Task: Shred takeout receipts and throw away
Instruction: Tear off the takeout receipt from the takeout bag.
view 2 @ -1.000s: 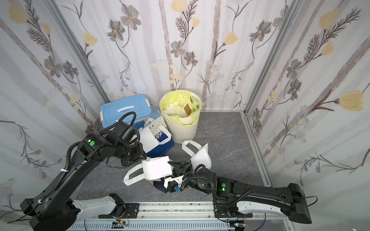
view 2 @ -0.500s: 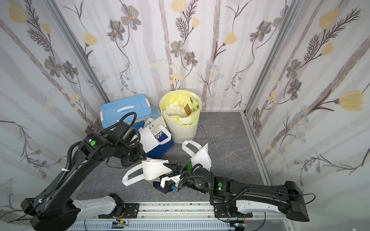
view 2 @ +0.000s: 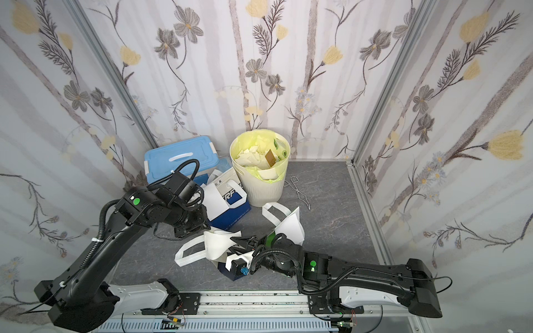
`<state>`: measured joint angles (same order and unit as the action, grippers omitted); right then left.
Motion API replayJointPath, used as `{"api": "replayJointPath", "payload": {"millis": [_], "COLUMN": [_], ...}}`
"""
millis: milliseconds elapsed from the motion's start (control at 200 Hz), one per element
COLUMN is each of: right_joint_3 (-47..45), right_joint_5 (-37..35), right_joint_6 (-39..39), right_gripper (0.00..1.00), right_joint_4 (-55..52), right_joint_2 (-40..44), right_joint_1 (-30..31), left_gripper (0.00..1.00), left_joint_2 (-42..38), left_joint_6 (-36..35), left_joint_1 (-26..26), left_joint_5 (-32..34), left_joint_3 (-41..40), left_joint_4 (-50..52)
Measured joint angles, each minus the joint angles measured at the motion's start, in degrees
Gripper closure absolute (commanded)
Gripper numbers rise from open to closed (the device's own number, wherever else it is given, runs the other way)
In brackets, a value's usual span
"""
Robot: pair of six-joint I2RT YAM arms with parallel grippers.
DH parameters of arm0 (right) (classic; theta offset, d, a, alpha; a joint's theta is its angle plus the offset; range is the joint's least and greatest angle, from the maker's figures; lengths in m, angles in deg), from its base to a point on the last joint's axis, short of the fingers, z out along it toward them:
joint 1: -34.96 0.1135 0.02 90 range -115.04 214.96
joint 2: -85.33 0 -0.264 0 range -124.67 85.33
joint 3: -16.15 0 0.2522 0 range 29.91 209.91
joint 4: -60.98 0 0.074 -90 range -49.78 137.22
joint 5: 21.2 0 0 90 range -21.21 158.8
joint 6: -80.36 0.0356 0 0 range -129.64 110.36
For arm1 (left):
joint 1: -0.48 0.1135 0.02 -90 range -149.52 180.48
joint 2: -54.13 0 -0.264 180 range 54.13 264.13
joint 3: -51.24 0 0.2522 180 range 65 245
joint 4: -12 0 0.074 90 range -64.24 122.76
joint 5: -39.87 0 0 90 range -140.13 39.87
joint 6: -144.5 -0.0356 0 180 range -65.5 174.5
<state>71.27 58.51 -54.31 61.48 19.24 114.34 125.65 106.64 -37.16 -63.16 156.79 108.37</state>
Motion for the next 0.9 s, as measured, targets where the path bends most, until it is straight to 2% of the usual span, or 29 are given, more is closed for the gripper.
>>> {"api": "replayJointPath", "payload": {"millis": [100, 245, 380, 440, 575, 899], "right_joint_3": [0.00, 0.31, 0.31, 0.37, 1.31, 5.57], "right_joint_5": [0.42, 0.90, 0.96, 0.66, -0.07, -3.72], "right_joint_6": [-0.26, -0.90, -1.70, -2.45, -3.98, -9.01], "right_gripper": [0.60, 0.62, 0.68, 0.74, 1.00, 1.00], "right_joint_4": [-0.96, -2.43, -3.08, -3.08, -3.89, -0.70], "right_joint_2": [-0.26, -0.79, -1.05, -1.11, -1.97, -1.99], "right_joint_1": [-0.20, -0.66, -1.05, -1.16, -1.44, -1.42], "left_gripper": [1.00, 1.00, 1.00, 1.00, 1.00, 1.00], "left_joint_2": [0.33, 0.42, 0.42, 0.42, 0.42, 3.48], "left_joint_6": [-0.92, -1.16, -1.33, -1.36, -1.64, -2.97], "left_joint_1": [0.00, 0.00, 0.00, 0.00, 0.00, 0.00], "left_joint_5": [-0.04, -0.04, -0.07, -0.09, -0.31, -0.50], "left_joint_3": [0.59, 0.94, 1.09, 1.09, 1.09, 0.94], "left_joint_4": [0.70, 1.27, 1.60, 1.60, 1.62, 2.19]}}
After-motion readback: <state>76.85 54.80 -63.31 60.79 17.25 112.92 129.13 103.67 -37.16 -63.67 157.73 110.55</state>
